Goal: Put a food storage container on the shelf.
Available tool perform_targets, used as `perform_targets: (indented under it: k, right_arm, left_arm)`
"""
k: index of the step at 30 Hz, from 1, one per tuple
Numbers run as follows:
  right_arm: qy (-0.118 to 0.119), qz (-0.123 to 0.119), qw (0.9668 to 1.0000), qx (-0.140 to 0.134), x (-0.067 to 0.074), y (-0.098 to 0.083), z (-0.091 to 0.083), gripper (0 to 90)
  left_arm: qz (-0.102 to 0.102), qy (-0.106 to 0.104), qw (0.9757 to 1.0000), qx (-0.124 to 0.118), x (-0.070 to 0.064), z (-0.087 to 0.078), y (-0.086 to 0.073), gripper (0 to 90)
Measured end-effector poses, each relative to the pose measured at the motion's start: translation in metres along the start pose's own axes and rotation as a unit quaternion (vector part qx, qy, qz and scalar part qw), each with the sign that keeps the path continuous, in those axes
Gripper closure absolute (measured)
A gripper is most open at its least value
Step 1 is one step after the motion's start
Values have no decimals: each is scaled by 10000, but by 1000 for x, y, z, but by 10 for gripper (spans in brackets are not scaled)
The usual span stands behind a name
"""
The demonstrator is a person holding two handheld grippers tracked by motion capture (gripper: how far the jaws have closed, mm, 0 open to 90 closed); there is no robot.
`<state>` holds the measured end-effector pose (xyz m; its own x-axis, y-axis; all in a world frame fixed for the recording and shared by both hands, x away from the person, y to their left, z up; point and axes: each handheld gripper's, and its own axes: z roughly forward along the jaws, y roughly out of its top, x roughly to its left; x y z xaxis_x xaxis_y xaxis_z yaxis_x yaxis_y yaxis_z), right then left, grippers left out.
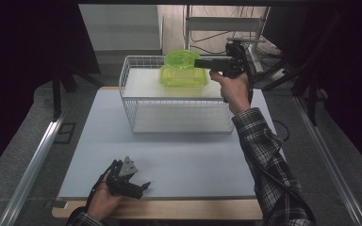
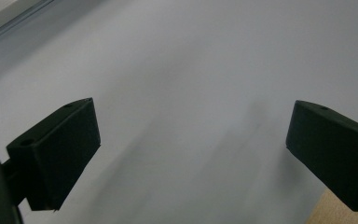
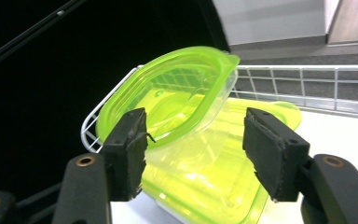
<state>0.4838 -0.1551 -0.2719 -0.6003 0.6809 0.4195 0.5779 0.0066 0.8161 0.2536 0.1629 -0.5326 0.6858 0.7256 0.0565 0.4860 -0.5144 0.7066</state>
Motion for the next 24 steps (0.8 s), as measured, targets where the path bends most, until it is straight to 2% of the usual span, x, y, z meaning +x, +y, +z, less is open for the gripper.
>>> perform_targets:
  k: [6,11,19,23,24]
  right_arm:
    - [132,-146,9998,24,3,-6,-9,356]
    - [186,-342,9991,156,5,-16,-15,313]
    - [245,-645,9973,238,8,-37,-27,260]
    - [280,-763,9963,284,8,-52,-32,230]
    - [337,-753,9961,309,7,-60,-34,214]
  left_arm:
    - [8,0,10000,21,0,0,0,26]
    - [27,8,10000,35,0,0,0,26]
    - [3,11,10000,14,0,0,0,25]
    - [-17,2,10000,1,1,-1,0,25]
    - [-16,3,10000,-4,1,-1,0,24]
